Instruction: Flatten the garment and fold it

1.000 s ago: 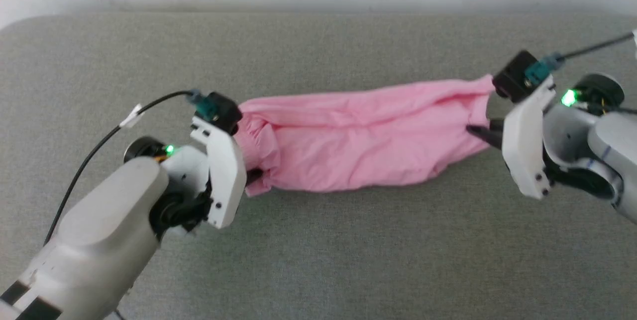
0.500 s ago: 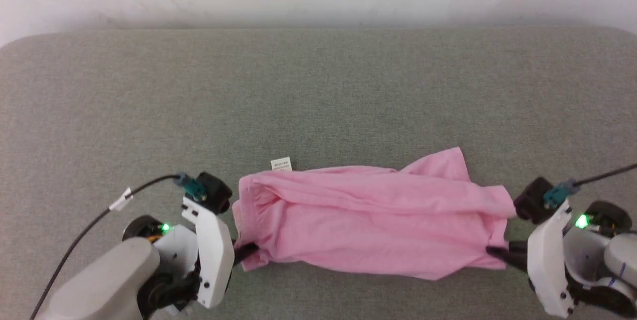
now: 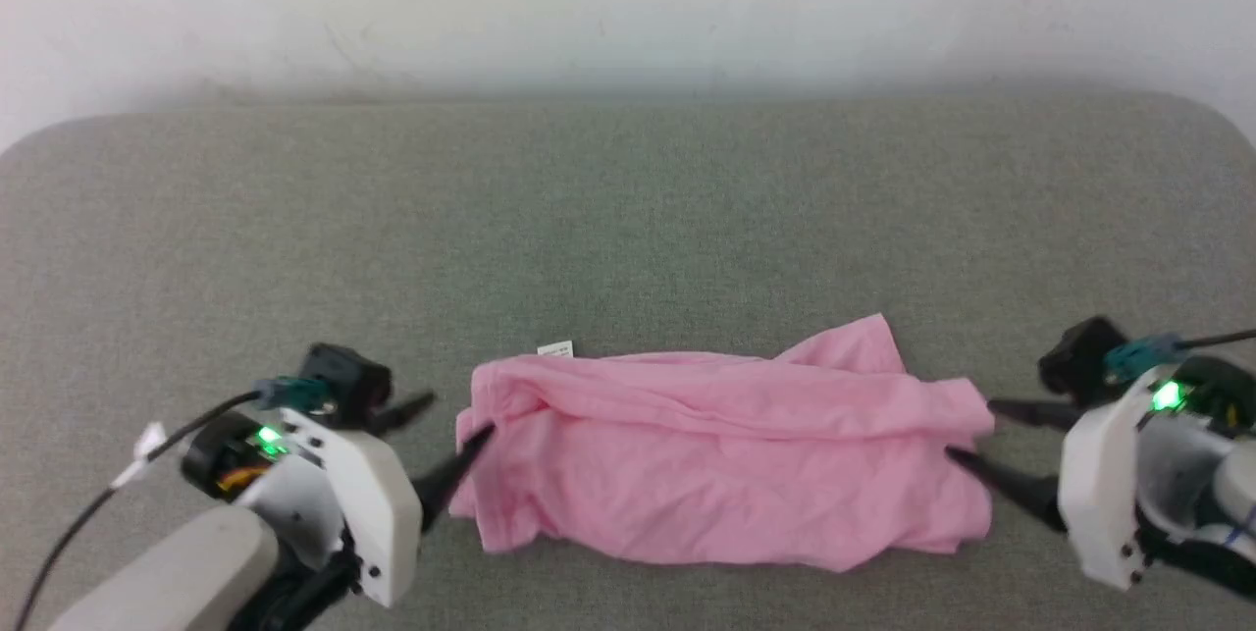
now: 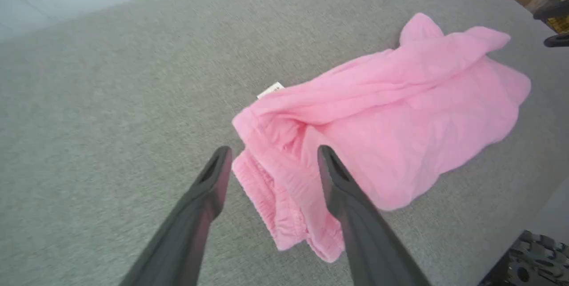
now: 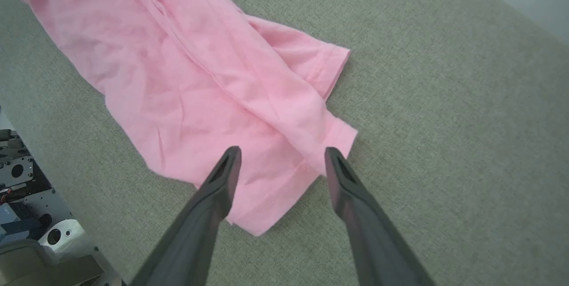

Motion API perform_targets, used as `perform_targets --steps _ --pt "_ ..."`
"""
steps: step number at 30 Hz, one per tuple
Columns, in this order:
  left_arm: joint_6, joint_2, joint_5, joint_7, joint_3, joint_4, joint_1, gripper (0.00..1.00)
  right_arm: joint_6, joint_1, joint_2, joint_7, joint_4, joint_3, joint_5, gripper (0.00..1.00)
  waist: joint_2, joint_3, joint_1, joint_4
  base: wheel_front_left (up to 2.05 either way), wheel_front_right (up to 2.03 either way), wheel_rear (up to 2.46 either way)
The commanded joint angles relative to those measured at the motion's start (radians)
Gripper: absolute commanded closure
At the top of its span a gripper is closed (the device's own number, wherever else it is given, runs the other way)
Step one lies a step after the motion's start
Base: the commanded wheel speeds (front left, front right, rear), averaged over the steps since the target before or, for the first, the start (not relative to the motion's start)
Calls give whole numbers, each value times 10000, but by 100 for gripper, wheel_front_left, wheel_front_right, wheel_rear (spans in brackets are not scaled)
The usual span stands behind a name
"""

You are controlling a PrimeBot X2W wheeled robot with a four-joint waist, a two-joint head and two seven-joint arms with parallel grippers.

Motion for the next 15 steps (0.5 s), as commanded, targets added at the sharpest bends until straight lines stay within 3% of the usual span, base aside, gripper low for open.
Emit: perform_targets --steps 1,4,7,11,15 --pt "365 201 295 -436 232 -319 203 0 -11 152 -171 -17 -196 -260 -123 0 0 -288 1 50 0 0 0" --pt "1541 528 1359 -1828 780 -948 333 0 -11 210 -517 206 -574 -976 -354 0 0 -357 1 149 0 0 0" --pt "2722 428 2044 -3235 1341 -1210 600 0 -11 257 -726 682 -748 -1623 -665 0 0 -370 1 282 0 0 0" --pt "4009 -87 2487 -4591 2020 -1174 1120 0 -11 426 -615 1436 -624 -2235 -1067 0 0 -310 1 533 0 0 0" --pt "5244 -656 3447 -4879 2725 -1015 1689 0 -11 618 -275 2459 -298 -2503 -1001 0 0 -156 1 748 0 0 0"
